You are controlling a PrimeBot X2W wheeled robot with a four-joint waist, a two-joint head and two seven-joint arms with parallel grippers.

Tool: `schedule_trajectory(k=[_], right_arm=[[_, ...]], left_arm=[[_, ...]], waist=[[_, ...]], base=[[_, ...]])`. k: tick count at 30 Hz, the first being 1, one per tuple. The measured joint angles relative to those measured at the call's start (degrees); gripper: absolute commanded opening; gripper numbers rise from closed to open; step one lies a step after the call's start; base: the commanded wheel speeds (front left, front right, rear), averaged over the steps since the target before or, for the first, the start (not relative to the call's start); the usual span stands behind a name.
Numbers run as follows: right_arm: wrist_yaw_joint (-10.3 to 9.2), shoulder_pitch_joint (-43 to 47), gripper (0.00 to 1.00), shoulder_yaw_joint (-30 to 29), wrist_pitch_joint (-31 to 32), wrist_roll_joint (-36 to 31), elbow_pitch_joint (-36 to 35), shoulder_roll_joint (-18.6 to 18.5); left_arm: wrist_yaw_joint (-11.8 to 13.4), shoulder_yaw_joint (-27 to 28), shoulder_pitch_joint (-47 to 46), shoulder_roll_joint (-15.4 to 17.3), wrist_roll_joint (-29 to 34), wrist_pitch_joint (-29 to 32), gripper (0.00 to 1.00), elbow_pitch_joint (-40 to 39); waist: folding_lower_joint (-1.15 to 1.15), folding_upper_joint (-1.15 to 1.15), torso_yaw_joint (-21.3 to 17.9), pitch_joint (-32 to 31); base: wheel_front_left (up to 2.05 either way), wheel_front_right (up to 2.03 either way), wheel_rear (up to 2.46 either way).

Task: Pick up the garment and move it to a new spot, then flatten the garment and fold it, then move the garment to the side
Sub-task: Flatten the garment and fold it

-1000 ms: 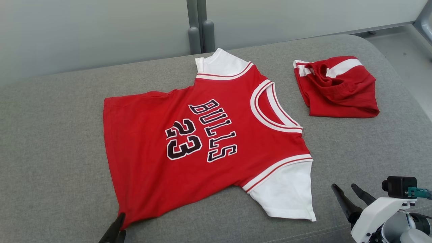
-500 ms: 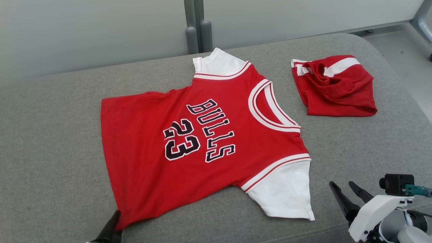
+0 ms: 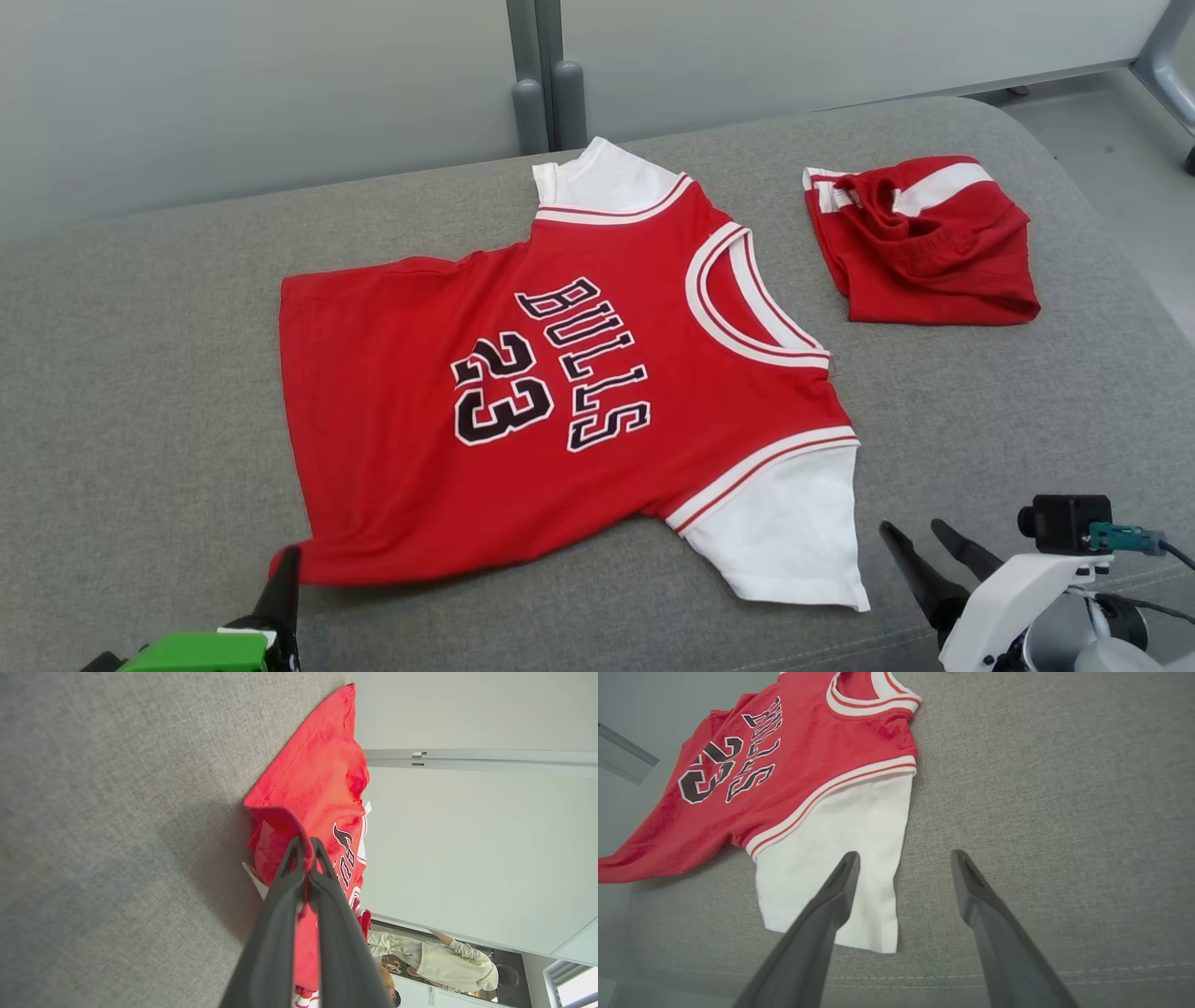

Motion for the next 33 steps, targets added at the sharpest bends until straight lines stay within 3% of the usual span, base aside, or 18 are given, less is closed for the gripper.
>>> schedule_trajectory(k=[8,15,20,21,23,25,27,28,33], right_arm=[[1.45,1.36,1.00,2.41,1.45,1.31,1.79,2.35],[1.58,1.49,1.00,2.74,1.51,2.75,6.06,4.82],[1.98,-0.26,0.91,2.56,1.43,2.87,7.95,5.93],[2.00,-0.79,0.85,2.46,1.42,2.91,8.23,6.22],[2.52,-1.84,0.49,2.33,1.32,3.28,8.98,6.78],[2.67,-2.76,0.37,2.40,0.89,3.27,9.70,6.93],[3.18,-3.64,0.16,2.64,0.89,3.27,10.51,6.99],[3.43,-4.02,0.00,2.79,0.89,3.27,10.83,7.12],[4.12,-4.83,0.00,2.70,-0.38,3.45,11.09,8.00]], left_arm=[[-1.29,-1.14,-0.96,1.72,4.35,-2.03,0.00,-2.75],[-1.29,-4.58,-0.96,1.60,7.12,-2.31,0.00,-3.45],[-1.27,-5.17,-1.01,1.63,8.06,-2.38,0.00,-4.32],[-1.27,-5.28,-1.03,1.63,8.60,-2.45,0.00,-4.45],[-1.26,-5.44,-1.13,1.63,9.12,-2.74,0.00,-4.65],[-1.25,-5.43,-1.29,1.64,9.15,-2.80,0.00,-4.67],[-1.25,-5.36,-1.57,1.64,9.16,-2.87,0.00,-4.64],[-1.25,-5.30,-1.65,1.66,9.16,-2.87,0.00,-4.65],[-1.24,-4.74,-1.69,1.65,9.20,-3.75,0.00,-4.74]], waist=[[0.00,0.00,0.69,-0.24],[0.00,0.00,1.34,0.70],[0.00,0.00,1.96,2.05],[0.00,0.00,2.09,2.34],[0.00,0.00,2.39,2.89],[0.00,0.00,2.70,3.36],[0.00,0.00,2.99,3.70],[0.00,0.00,3.09,3.80],[0.00,0.00,3.09,3.86]], base=[[0.00,0.00,0.00],[0.00,0.00,0.00],[0.00,0.00,0.00],[0.00,0.00,0.00],[0.00,0.00,0.00],[0.00,0.00,0.00],[0.00,0.00,0.00],[0.00,0.00,0.00],[0.00,0.00,0.00]])
